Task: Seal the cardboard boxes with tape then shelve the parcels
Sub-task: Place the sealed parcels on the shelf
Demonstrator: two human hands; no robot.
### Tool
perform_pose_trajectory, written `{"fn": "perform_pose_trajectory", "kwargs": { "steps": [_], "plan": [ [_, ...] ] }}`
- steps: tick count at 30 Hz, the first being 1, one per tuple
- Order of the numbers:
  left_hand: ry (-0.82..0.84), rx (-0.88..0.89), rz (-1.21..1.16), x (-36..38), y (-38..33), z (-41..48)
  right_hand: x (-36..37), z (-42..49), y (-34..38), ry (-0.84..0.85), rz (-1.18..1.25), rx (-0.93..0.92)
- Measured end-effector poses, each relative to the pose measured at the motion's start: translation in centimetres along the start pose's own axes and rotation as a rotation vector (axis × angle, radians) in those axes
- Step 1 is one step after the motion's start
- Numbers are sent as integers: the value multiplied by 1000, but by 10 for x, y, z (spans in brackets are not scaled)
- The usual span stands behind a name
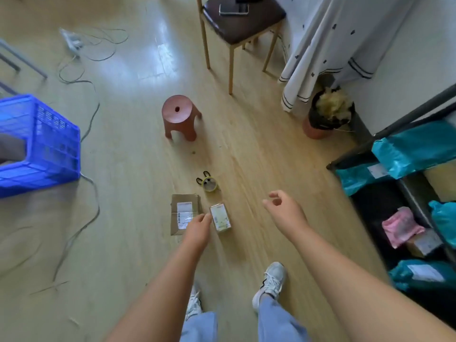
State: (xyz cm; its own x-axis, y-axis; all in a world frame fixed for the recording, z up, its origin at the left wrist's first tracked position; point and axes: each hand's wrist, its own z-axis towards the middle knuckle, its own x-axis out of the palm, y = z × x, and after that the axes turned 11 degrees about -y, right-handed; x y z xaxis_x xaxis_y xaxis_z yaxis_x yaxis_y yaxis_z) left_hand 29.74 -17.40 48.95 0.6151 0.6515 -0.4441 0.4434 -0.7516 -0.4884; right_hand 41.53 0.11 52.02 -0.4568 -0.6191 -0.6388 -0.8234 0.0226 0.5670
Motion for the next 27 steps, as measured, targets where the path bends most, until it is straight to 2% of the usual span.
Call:
{"fn": "perform_pose_trajectory", "kwargs": {
  "steps": [5, 9, 14, 18, 27],
  "plan": [
    [-58, -6, 76, -64, 74, 59, 122, -22, -3, 95, -29, 48],
    [-104, -26, 86, -85, 128, 113, 210, -24, -23, 170, -41, 71],
    [-124, -36, 105, -63, 207, 212, 329, 21, -70, 247, -90, 112],
    [-167, -32, 113, -32, 242, 293, 397, 75, -100, 261, -111, 122],
    [-159, -29, 51, 17, 286, 404, 493, 149, -151, 380, -166, 144]
  ]
}}
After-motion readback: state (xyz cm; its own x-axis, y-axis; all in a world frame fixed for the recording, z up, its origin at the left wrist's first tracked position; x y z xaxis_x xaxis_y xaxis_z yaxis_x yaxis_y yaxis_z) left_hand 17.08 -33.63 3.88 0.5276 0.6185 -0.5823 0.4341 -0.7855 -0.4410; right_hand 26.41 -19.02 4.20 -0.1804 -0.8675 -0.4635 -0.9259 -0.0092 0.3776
